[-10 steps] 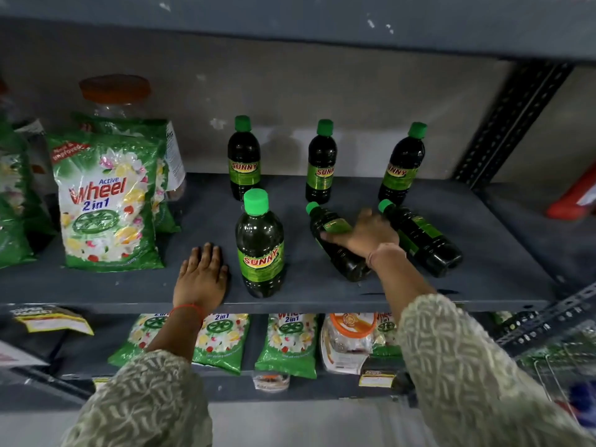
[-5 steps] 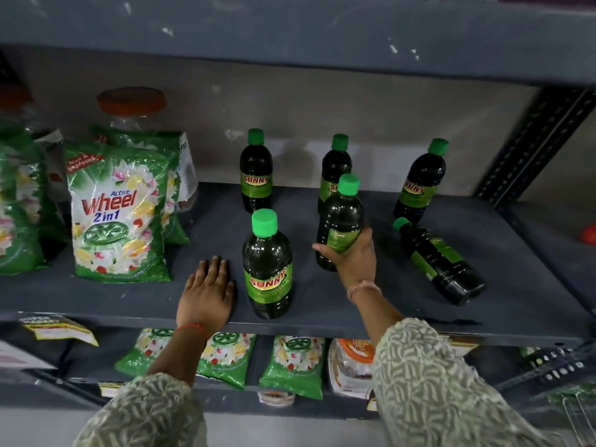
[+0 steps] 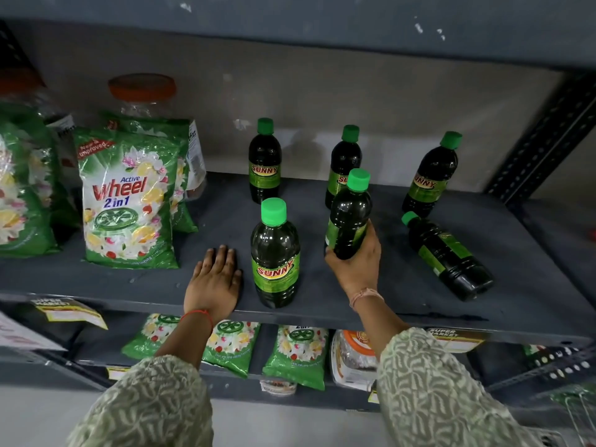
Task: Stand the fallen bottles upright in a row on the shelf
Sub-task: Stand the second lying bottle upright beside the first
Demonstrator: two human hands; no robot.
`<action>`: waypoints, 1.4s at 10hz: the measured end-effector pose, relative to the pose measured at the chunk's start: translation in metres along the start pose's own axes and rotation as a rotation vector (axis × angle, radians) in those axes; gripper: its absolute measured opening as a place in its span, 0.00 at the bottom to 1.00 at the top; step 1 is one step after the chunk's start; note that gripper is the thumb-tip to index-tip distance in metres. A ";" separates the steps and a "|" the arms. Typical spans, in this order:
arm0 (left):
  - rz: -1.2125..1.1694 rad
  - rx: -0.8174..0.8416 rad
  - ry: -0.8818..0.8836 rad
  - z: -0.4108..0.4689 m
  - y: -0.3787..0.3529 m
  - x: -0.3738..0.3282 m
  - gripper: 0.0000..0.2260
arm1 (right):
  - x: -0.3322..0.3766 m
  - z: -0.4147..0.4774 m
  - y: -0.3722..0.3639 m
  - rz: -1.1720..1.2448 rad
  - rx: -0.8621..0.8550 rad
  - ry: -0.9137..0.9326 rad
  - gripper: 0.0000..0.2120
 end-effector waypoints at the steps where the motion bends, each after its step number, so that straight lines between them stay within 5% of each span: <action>1: -0.006 -0.007 -0.005 0.000 0.001 0.000 0.23 | 0.000 -0.004 -0.004 -0.022 0.034 0.010 0.51; 2: -0.008 -0.014 -0.015 -0.001 0.001 -0.001 0.23 | -0.001 -0.001 -0.004 -0.062 0.005 -0.005 0.48; 3: 0.002 -0.012 -0.012 -0.001 0.000 0.000 0.24 | -0.012 -0.001 -0.003 0.094 0.075 -0.088 0.35; 5: -0.009 -0.005 -0.009 -0.001 0.000 0.000 0.24 | -0.010 0.002 -0.003 0.041 0.109 -0.075 0.48; 6: 0.000 0.003 -0.007 -0.001 0.000 0.000 0.24 | -0.010 -0.002 -0.003 0.081 0.114 -0.085 0.41; 9: 0.009 -0.008 -0.014 -0.001 0.001 -0.001 0.24 | -0.030 0.013 -0.008 0.300 0.509 -0.329 0.28; 10: 0.022 0.000 -0.009 -0.001 0.001 -0.001 0.24 | -0.033 0.012 -0.011 0.330 0.574 -0.349 0.37; 11: 0.027 0.006 -0.008 -0.001 0.000 -0.001 0.24 | -0.037 0.013 -0.010 0.235 0.356 -0.263 0.59; 12: 0.029 0.013 -0.005 0.000 -0.001 -0.001 0.24 | -0.033 0.003 -0.004 0.113 0.132 -0.203 0.51; 14: 0.027 0.001 -0.004 -0.001 -0.001 -0.001 0.24 | -0.025 0.000 -0.001 0.078 0.104 -0.153 0.29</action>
Point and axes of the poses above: each hand's wrist, its own z-axis towards the middle knuckle, its own y-axis out of the back of the hand, x = y × z, the point moved 9 cm from there along z, towards the middle knuckle, and after that the axes turned 7 degrees about y, right-handed, at the moved point
